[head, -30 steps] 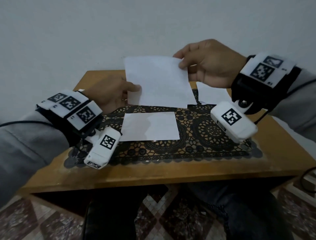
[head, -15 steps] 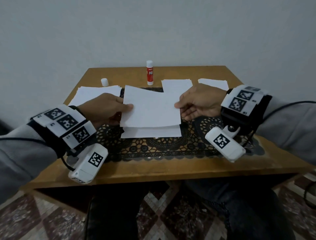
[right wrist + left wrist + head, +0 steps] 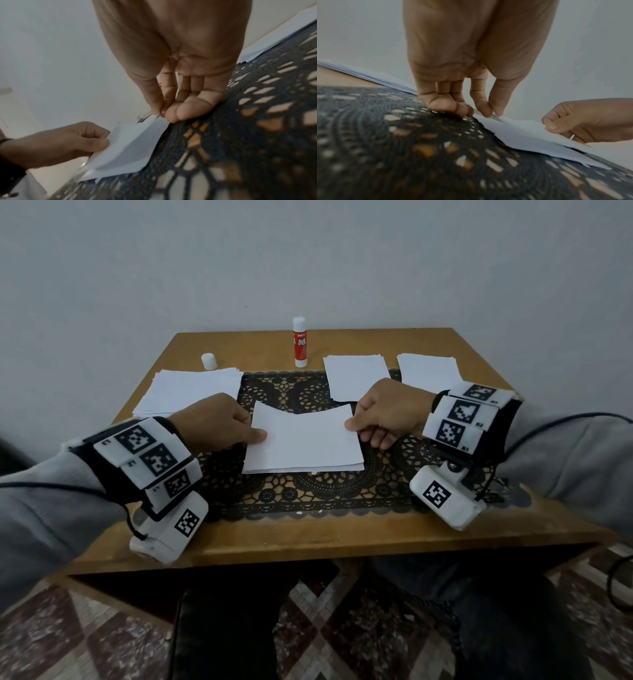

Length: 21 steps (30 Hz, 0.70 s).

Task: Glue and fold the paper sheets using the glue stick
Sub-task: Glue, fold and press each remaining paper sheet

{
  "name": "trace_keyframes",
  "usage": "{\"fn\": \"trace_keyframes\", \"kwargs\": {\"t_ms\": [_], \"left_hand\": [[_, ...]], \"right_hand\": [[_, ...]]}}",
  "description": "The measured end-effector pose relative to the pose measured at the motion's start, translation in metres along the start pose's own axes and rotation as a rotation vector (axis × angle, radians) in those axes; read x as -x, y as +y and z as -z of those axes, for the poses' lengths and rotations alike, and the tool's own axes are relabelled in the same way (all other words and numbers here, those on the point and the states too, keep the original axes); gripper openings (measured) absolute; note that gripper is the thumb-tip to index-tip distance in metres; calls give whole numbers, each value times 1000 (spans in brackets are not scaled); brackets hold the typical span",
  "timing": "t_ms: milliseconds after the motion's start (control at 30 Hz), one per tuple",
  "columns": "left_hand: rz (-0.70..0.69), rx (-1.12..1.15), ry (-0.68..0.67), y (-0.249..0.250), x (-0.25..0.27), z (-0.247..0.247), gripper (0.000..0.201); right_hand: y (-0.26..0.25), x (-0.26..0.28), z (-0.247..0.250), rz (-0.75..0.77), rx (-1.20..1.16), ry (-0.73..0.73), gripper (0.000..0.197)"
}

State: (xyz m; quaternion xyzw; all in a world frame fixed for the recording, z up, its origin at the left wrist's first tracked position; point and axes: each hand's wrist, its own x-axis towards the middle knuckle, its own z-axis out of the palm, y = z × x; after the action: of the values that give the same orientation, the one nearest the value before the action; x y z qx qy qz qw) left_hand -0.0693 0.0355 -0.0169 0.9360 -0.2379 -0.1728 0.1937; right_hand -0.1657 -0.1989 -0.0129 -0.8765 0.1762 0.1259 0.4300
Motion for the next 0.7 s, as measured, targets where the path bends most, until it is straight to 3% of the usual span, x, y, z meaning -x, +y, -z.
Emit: {"fn": "trace_keyframes", "kwargs": {"t_ms": [700], "left_hand": [[-17, -93, 4, 4, -4, -2, 42]], "right_hand": [[4, -4, -6, 58, 118, 86, 23]]}}
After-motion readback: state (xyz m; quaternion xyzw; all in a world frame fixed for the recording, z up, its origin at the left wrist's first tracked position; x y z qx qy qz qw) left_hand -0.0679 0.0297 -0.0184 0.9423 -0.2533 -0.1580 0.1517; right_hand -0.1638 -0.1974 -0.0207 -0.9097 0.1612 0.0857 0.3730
